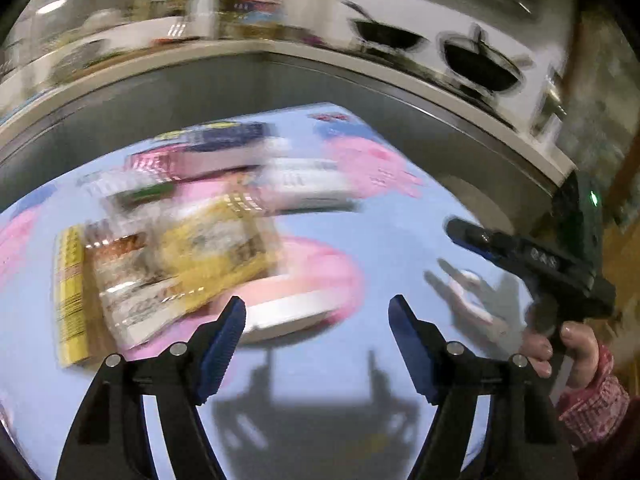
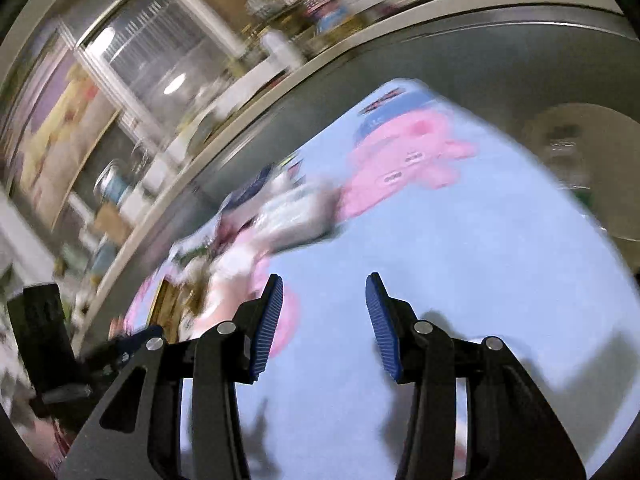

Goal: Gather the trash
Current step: 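Grasp the yellow box with left tool while right tool grasps yellow snack bag, then carry yellow box and snack bag to the bin and release them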

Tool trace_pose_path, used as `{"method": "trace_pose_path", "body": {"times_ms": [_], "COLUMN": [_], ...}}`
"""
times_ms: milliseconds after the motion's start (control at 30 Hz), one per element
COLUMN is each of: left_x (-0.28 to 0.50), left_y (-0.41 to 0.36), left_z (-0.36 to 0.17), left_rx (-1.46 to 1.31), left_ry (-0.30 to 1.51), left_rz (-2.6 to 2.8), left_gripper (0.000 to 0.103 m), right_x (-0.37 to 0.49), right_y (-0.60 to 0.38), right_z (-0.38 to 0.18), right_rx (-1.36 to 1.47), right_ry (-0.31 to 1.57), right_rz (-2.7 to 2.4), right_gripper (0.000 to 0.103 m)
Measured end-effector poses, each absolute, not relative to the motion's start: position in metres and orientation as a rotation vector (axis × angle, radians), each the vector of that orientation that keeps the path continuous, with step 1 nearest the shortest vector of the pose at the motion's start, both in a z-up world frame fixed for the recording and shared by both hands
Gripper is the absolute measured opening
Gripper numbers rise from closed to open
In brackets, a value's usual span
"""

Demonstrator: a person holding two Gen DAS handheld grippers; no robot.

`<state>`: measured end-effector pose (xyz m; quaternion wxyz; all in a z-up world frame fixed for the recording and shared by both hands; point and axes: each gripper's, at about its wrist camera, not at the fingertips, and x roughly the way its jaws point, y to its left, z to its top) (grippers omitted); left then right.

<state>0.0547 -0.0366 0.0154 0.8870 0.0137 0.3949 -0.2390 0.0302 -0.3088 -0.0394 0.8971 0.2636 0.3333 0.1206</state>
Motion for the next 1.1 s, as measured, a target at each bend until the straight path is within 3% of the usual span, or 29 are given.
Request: {"method": "trace_pose_path", "body": {"times_ms": [200,300,500,567,667,700,1100], "left_x": [0.066,0.080,0.096,0.098,0.100,0.100,0.054], "left_y": [0.054,0.066,0.062,0.066,0.075,0.079,0.086], "left_z": [0.018,0.008,-0.015,-0.023,-0.033,-0.034,0.030], "left_rx": [-0.018,-0.035,-0.021,-0.020,-0.060,-0.080,-0.148], "left_ry": [0.748,0.769,0.797,0.806,0.843,0.851,0.643], "left_rz": [-0.110,-0.066,-0.046,-0.040,-0.067,-0.081,-0.193], "left_gripper": [0.075,0.082,0.081,0.073,0.034,0.023,0.023], "right_x": [0.062,0.082,0.111,0.118,0.123,0.123,0.041], "right_y": [-0.223,-0.190,-0.156,-0.151,-0.140,-0.138,-0.252], "right_z": [-0.021,-0.013,-0.014,-0.017,-0.018,-0.016,0.009], "right_rx": [0.383,0.329,0.232,0.213,0.172,0.180,0.433], "right_ry": [0.724,0.742,0.781,0.793,0.797,0.791,0.564], "right_rz": [0.369,0.404,0.400,0.400,0.422,0.424,0.244], "right_gripper": [0.043,0.043,0.042,0.035,0.001,0.001,0.001]}}
